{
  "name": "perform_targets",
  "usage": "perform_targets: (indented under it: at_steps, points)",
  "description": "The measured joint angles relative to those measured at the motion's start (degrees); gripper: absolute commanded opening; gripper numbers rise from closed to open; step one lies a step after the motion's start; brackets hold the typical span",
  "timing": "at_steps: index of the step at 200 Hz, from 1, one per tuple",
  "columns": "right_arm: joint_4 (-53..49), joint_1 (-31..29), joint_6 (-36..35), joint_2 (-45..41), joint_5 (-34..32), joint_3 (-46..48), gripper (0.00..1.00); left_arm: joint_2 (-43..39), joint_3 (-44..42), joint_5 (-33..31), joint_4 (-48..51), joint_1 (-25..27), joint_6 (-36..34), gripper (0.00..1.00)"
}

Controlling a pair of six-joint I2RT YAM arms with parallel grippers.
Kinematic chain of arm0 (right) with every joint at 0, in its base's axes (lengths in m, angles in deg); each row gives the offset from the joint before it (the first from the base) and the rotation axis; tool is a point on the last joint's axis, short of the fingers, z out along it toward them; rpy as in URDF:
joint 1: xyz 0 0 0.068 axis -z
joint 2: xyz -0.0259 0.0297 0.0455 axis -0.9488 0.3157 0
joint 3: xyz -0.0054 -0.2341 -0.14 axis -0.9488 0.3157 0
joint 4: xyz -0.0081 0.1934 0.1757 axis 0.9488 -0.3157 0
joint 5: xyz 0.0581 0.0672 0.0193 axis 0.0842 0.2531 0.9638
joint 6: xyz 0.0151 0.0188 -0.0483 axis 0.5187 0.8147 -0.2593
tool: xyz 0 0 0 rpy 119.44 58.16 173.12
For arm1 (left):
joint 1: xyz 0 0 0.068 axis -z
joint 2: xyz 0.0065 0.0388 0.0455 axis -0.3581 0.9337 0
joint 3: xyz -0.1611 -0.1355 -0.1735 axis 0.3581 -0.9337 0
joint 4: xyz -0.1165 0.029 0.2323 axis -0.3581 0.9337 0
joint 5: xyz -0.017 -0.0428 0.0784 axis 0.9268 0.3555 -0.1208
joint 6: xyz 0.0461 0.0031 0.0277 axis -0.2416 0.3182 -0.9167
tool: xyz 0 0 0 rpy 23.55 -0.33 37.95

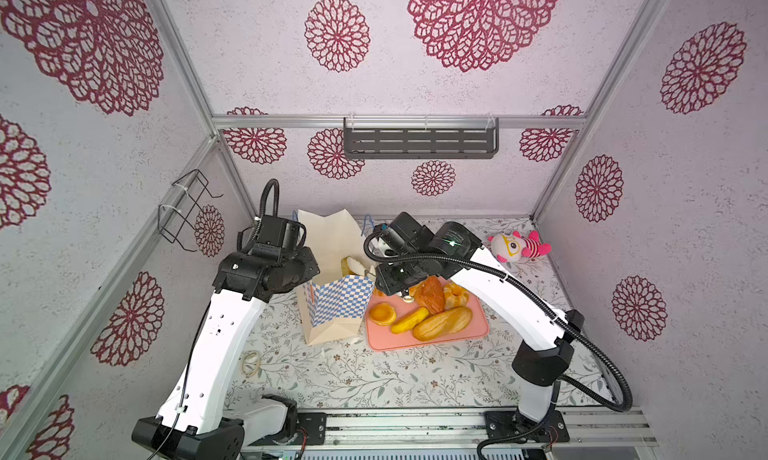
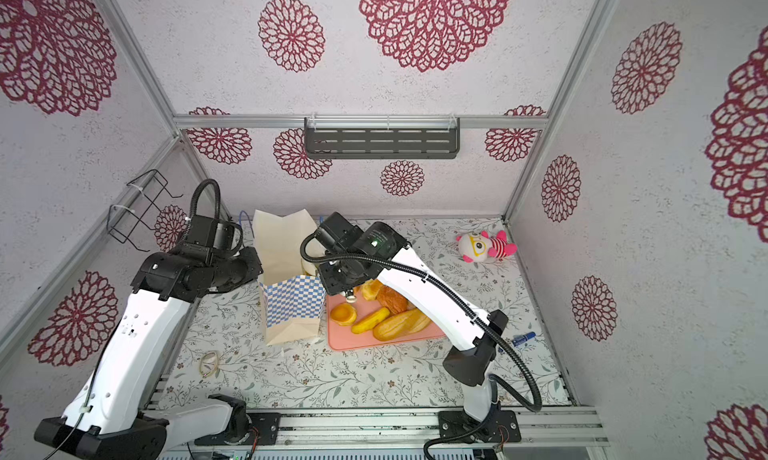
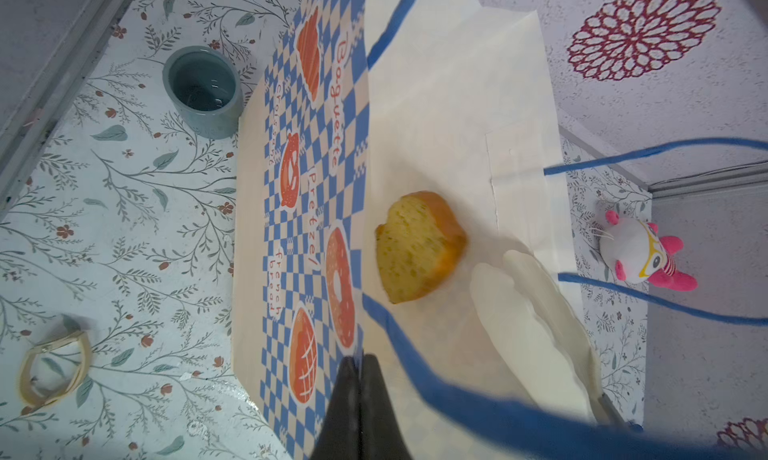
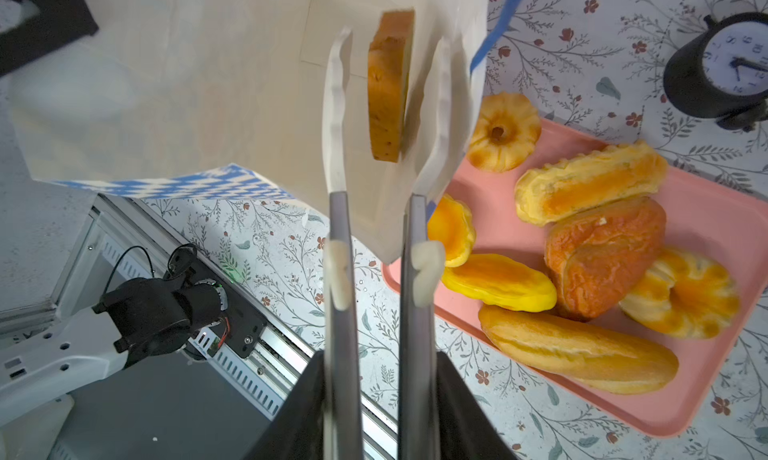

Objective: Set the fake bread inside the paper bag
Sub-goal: 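Lower the cake slice into the bag and open the tongs, then raise the tongs out of the bag and back over the tray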

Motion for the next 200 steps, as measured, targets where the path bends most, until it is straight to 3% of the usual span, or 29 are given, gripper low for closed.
perform_targets:
  at_steps: [107, 200]
  points:
    - [3.7, 0.4, 0.7, -1.0, 0.4, 0.0, 0.39, 0.2, 0.0, 0.3, -0.2, 0.0, 0.0, 0.0]
    - [11.3, 3.3, 1.3, -11.0, 2.3, 0.0, 0.39, 0.2, 0.0, 0.5, -0.2, 0.0, 0.0, 0.0]
